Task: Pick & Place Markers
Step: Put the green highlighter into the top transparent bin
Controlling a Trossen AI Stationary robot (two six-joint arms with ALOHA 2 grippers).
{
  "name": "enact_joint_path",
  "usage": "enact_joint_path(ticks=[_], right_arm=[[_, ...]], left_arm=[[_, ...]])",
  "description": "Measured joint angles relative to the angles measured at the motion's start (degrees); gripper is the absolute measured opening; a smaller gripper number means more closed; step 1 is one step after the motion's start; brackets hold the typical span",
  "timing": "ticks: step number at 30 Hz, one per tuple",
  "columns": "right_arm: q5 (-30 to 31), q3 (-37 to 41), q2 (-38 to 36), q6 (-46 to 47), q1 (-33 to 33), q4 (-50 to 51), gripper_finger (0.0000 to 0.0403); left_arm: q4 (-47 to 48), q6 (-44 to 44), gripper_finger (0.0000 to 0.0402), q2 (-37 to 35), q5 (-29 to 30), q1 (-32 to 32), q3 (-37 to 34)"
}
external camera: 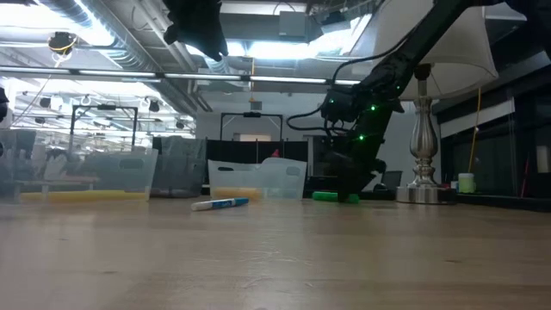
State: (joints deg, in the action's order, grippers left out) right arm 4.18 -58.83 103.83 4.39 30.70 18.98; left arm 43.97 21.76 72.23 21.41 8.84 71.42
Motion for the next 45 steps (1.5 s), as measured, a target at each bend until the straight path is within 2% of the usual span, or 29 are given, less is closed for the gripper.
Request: enact_joint_path(ticks=[9, 19, 25, 31, 41, 45], right_arm=[[-0.2, 0.0, 0.0, 4.4, -0.6, 0.3, 0.0155], [-0.1, -0.1, 0.0, 9.3, -4.3, 3.0, 0.0065], [-0.5, -0.1, 0.0, 13.1, -7.2, 4.1, 0.0064], [-0.8, -0.2, 0.0, 16.1, -10.4, 9.9, 0.0079], [-3.2, 0.0, 0.0, 16.3, -16.4, 15.1, 0.0067], [-3.2, 0.0, -0.2, 12.5, -19.1, 15.7, 0.007]], left_arm=[[0.0, -2.5, 0.0127, 0.0, 0.1, 0.0, 0.0], [0.0, -2.6, 0.0127, 0.0, 0.2, 0.0, 0.0], [0.0, -2.6, 0.0127, 0.0, 0.2, 0.0, 0.0], [0.0, -2.5, 0.0127, 0.0, 0.2, 0.0, 0.0], [0.0, -2.5, 0.0127, 0.0, 1.6, 0.0, 0.0], [1.0, -2.5, 0.0127, -0.1, 1.6, 0.0, 0.0]])
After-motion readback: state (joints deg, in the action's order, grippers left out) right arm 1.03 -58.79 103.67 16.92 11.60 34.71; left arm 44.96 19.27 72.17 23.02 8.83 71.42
